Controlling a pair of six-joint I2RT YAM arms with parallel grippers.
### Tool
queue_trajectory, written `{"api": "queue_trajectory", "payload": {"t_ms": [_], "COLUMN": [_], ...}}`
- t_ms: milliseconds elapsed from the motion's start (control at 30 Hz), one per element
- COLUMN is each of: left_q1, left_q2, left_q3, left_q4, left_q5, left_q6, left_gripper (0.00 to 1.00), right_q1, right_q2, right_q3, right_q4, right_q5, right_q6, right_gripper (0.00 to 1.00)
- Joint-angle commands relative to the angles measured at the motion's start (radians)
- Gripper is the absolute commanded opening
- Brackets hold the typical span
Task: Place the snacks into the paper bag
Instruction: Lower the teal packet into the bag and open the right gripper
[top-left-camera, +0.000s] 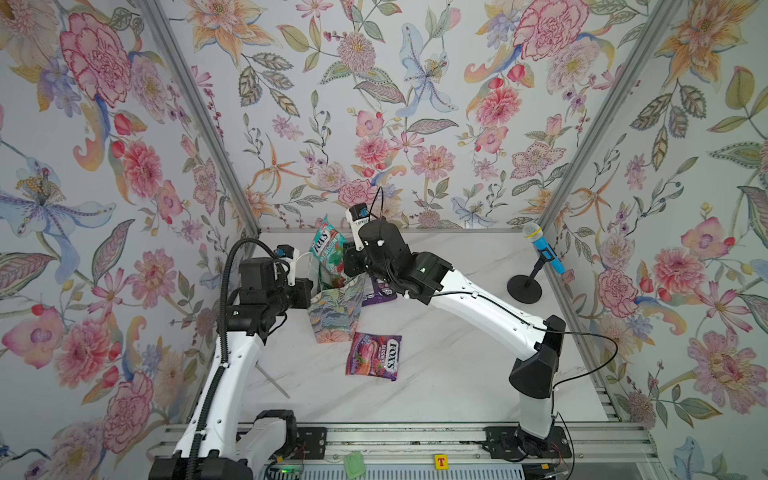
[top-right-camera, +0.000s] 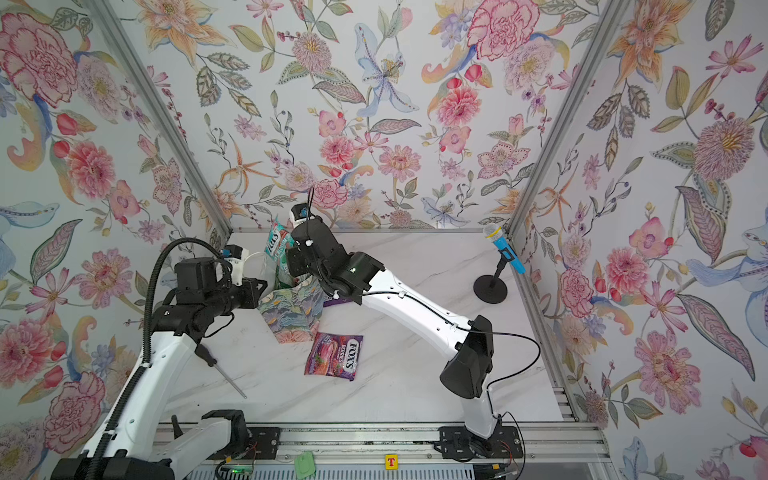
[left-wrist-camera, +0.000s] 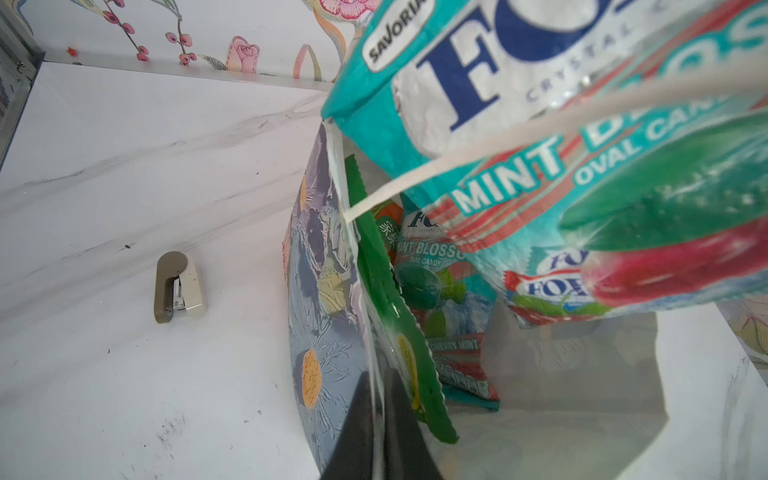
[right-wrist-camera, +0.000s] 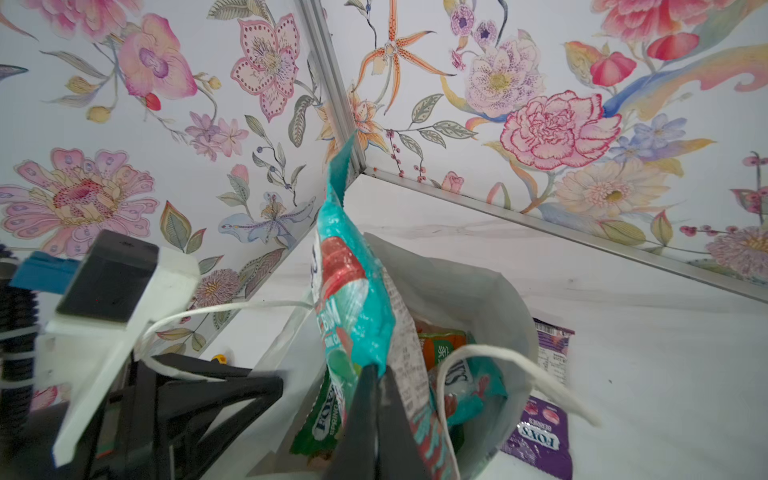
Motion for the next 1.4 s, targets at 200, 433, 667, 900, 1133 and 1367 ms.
{"api": "queue_trajectory", "payload": {"t_ms": [200,433,667,900,1133,1367], "left_q1": [0.015,0.017,0.017,0.017,0.018,0.020], "left_q2": [-0.005,-0.006,-0.007,-0.012,-0.010,-0.015], "left_q3": [-0.021,-0.021,-0.026,-0.029,-0.032,-0.032], "left_q4": [-0.031,-0.032,-0.032,-0.032,-0.031,-0.034], "left_q5": [0.015,0.015,0.016,0.016,0.020,0.016], "left_q6": [0.007,0.009,0.011,0.010,0.012,0.016], "left_gripper": [0.08,0.08,0.08,0.08,0.08,0.08], "right_q1": [0.021,0.022,0.026,0.036,0.036,0.025], "right_q2": [-0.109,-0.143,-0.142,-0.102,-0.060,0.000], "right_q3": [-0.067,-0.106,-0.119,-0.078,-0.049,0.020], "right_q4": [0.054,0.047,0.013,-0.033,-0.062,-0.093], "right_q5": [0.123,0.152,0.184,0.195,0.183,0.157], "right_q6": [-0.021,-0.022,-0.014,-0.013,-0.011,0.000], "right_gripper": [0.00,0.00,0.00,0.00,0.00,0.00]}}
